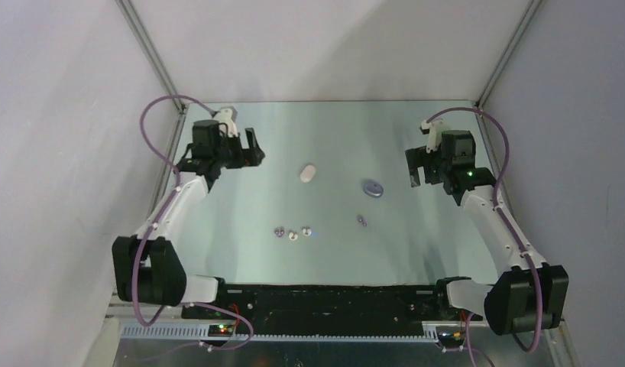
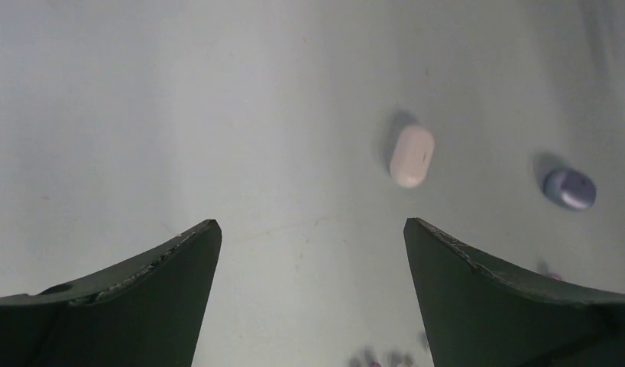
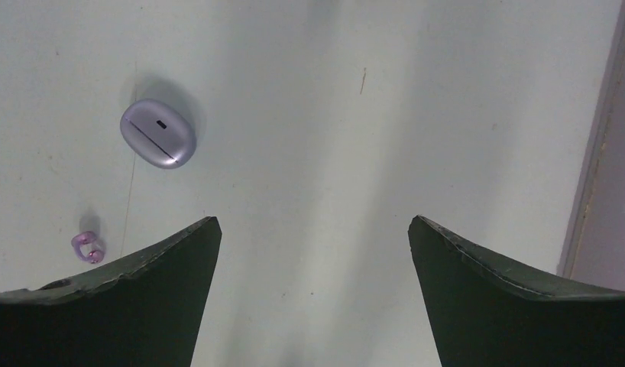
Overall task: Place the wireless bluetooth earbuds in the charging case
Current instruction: Pick up the charging case from the center of the board.
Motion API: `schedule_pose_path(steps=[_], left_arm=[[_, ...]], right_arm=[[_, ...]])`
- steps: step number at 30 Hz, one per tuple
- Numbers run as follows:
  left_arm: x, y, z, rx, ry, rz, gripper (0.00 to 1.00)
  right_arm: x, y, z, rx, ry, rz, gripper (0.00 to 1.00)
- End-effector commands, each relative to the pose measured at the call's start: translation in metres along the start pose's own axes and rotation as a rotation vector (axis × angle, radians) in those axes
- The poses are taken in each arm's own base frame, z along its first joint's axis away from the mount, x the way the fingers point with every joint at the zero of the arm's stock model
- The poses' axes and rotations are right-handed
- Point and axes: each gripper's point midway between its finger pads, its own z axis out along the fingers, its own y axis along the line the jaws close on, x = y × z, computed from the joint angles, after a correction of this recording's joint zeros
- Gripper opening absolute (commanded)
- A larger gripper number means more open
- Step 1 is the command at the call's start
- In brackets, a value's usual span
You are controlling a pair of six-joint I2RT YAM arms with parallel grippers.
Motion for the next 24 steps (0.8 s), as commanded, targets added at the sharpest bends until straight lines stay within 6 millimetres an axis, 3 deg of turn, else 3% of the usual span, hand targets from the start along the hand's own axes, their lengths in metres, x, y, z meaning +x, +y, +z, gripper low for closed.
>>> schedule_pose_path(steps=[1, 2, 5, 10, 15, 18, 24], left_arm=[[0.035, -0.023, 0.023, 0.066, 0.101, 0.018, 0.96], [0.046, -0.027, 0.033, 0.075, 0.141, 0.034, 0.95], [0.046, -0.035, 0.053, 0.083, 0.152, 0.077, 0.92], [0.047, -0.049, 0.081, 0.051, 0.180, 0.153, 0.91], [0.051, -0.061, 0.104, 0.029, 0.195, 0.192, 0.91], [0.048, -0.078, 0.111, 0.043, 0.179, 0.209, 0.91], [0.066, -0.113, 0.121, 0.090, 0.208, 0.292, 0.88]], right_arm=[[-0.028, -0.008, -0.005, 0.060, -0.070, -0.016, 0.99], [-0.027, 0.003, -0.006, 0.000, -0.067, -0.044, 0.99], [-0.010, 0.031, -0.012, -0.162, -0.012, -0.160, 0.96], [-0.006, 0.067, -0.017, -0.335, -0.011, -0.156, 0.93], [-0.010, 0.071, -0.017, -0.343, -0.022, -0.135, 0.91], [-0.008, 0.069, -0.016, -0.333, -0.013, -0.129, 0.90], [-0.007, 0.067, -0.016, -0.313, -0.019, -0.087, 0.87]])
